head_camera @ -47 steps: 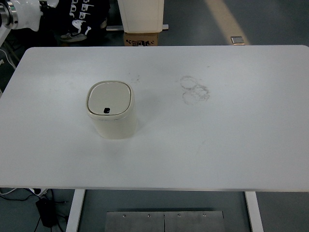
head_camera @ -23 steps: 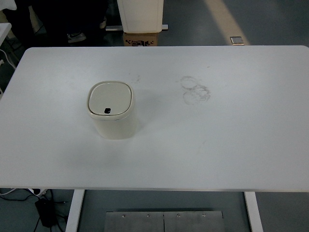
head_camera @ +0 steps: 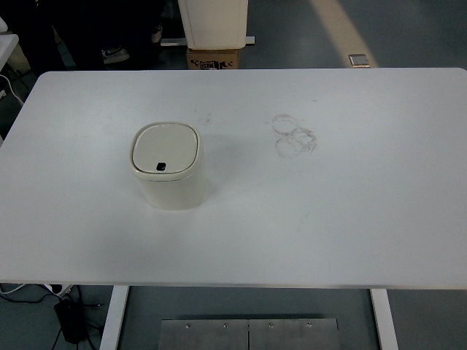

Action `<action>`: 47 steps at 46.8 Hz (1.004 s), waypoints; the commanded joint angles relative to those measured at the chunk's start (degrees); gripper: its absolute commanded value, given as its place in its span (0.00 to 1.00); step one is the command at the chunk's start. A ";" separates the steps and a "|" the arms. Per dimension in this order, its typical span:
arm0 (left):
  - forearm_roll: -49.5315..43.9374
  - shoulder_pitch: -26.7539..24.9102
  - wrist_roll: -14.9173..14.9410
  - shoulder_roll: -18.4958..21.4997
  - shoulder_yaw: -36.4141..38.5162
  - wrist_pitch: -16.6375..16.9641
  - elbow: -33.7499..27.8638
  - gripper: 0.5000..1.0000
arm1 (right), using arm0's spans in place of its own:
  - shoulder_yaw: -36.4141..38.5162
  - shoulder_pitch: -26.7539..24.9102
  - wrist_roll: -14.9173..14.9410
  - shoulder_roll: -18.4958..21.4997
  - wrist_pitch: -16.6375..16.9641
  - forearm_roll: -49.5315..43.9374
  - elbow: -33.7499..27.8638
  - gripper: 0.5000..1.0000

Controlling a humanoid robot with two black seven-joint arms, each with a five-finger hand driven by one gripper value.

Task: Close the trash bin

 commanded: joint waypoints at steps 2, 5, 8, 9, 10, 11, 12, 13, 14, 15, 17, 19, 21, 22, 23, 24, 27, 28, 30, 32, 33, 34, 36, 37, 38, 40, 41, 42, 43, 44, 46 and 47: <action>-4.07 3.12 -0.06 -1.16 -2.35 -0.15 1.73 1.00 | 0.00 -0.03 0.00 0.00 0.04 -0.01 0.02 0.98; -5.48 5.14 -0.06 -1.68 -4.11 -0.15 2.70 1.00 | 0.00 -0.03 0.00 0.00 -0.05 -0.01 -0.07 0.98; -5.84 7.34 -0.06 -2.30 -6.13 -0.15 3.58 1.00 | -0.09 -0.03 0.00 0.00 -0.05 -0.01 0.02 0.98; -5.84 8.04 -0.06 -2.56 -6.75 -0.24 3.75 1.00 | -0.09 -0.03 0.00 0.00 0.04 -0.01 0.02 0.98; -5.84 8.75 0.02 -2.65 -7.27 -0.24 3.93 1.00 | -0.09 -0.03 0.00 0.00 -0.04 -0.01 0.02 0.98; -5.84 9.36 -0.06 -2.74 -7.80 -0.33 4.02 1.00 | -0.09 -0.03 0.00 0.00 0.04 -0.01 0.02 0.98; -5.84 10.07 0.02 -2.92 -8.33 -0.33 4.02 1.00 | -0.09 -0.03 0.00 0.00 -0.04 -0.01 0.02 0.98; -5.84 10.68 -0.06 -3.00 -8.68 -0.41 4.10 1.00 | -0.09 -0.12 0.00 0.00 0.04 -0.01 0.02 0.98; -5.84 11.30 -0.06 -3.09 -9.12 -0.41 4.02 1.00 | -0.09 -0.12 0.00 0.00 0.04 -0.01 0.02 0.98; -5.84 11.82 -0.06 -3.09 -9.47 -0.50 4.10 1.00 | -0.09 -0.12 0.00 0.00 -0.04 -0.01 0.02 0.98; -5.84 12.88 -0.06 -3.09 -9.91 -0.68 4.11 1.00 | -0.09 -0.12 0.00 0.00 -0.04 -0.01 0.02 0.98; -5.84 13.93 -0.06 -3.09 -10.35 -0.77 4.11 1.00 | -0.09 -0.12 0.00 0.00 0.04 -0.01 0.02 0.98; -5.84 14.99 -0.06 -3.09 -10.88 -1.03 4.11 1.00 | -0.09 -0.12 0.00 0.00 0.04 -0.01 0.02 0.98; -5.84 15.52 -0.06 -3.09 -11.06 -1.20 4.11 1.00 | -0.09 -0.12 0.00 0.00 -0.04 -0.01 0.02 0.98; -5.84 15.96 -0.06 -3.09 -11.23 -1.38 4.11 1.00 | -0.09 -0.12 0.00 0.00 0.04 -0.01 0.02 0.98; -5.93 16.40 -0.06 -3.09 -11.41 -1.64 4.11 1.00 | -0.09 -0.12 0.00 0.00 0.04 -0.01 0.02 0.98; -5.93 17.80 -0.06 -3.09 -11.85 -2.17 4.11 1.00 | -0.09 -0.21 0.00 0.00 0.04 -0.01 0.02 0.98; -5.93 18.15 -0.06 -3.09 -12.02 -2.26 4.11 1.00 | -0.09 -0.12 0.00 0.00 0.04 -0.01 0.02 0.98; -5.93 19.03 -0.15 -3.18 -12.38 -2.61 4.11 1.00 | -0.09 -0.12 0.00 0.00 0.04 -0.01 0.02 0.98; -5.93 19.91 -0.50 -3.09 -12.73 -2.96 4.19 1.00 | -0.09 -0.21 0.00 0.00 0.04 -0.01 0.02 0.98; -5.93 20.44 -0.85 -3.09 -12.90 -3.05 4.19 1.00 | -0.09 -0.21 0.09 0.00 0.04 0.08 0.02 0.98; -5.93 20.79 -1.29 -3.09 -13.08 -3.14 4.19 1.00 | 0.00 -0.21 0.09 0.00 0.04 0.08 0.02 0.98; -5.93 21.41 -2.08 -3.09 -13.34 -3.23 4.19 1.00 | 0.00 -0.21 0.09 0.00 0.04 0.08 0.02 0.98; -5.93 21.76 -2.43 -3.09 -13.43 -3.23 4.19 1.00 | -0.09 -0.21 0.09 0.00 0.04 0.08 0.02 0.98; -5.93 22.02 -2.70 -3.09 -13.43 -3.23 4.19 1.00 | -0.09 -0.21 0.09 0.00 0.04 0.08 0.02 0.98; -5.93 22.55 -3.05 -3.09 -13.43 -3.23 4.19 1.00 | 0.00 -0.21 0.09 0.00 0.04 0.08 0.02 0.98; -5.93 22.81 -3.14 -3.09 -13.43 -3.23 4.19 1.00 | -0.09 -0.21 0.09 0.00 0.04 0.08 0.02 0.98; -5.93 23.16 -3.14 -3.09 -13.43 -3.23 4.19 1.00 | -0.09 -0.21 0.09 0.00 0.04 0.08 0.02 0.98; -5.93 23.52 -3.23 -3.09 -13.43 -3.23 4.19 1.00 | 0.00 -0.21 0.09 0.00 -0.04 0.08 0.02 0.98; -5.93 23.87 -3.23 -3.09 -13.43 -3.23 4.19 1.00 | 0.00 -0.21 0.09 0.00 0.04 0.08 0.02 0.98; -5.93 24.57 -3.23 -3.18 -13.43 -3.23 4.19 1.00 | -0.09 -0.21 0.09 0.00 0.04 0.08 0.02 0.98; -5.93 25.01 -3.23 -3.18 -13.43 -3.23 4.19 1.00 | -0.09 -0.21 0.09 0.00 0.04 0.08 0.02 0.98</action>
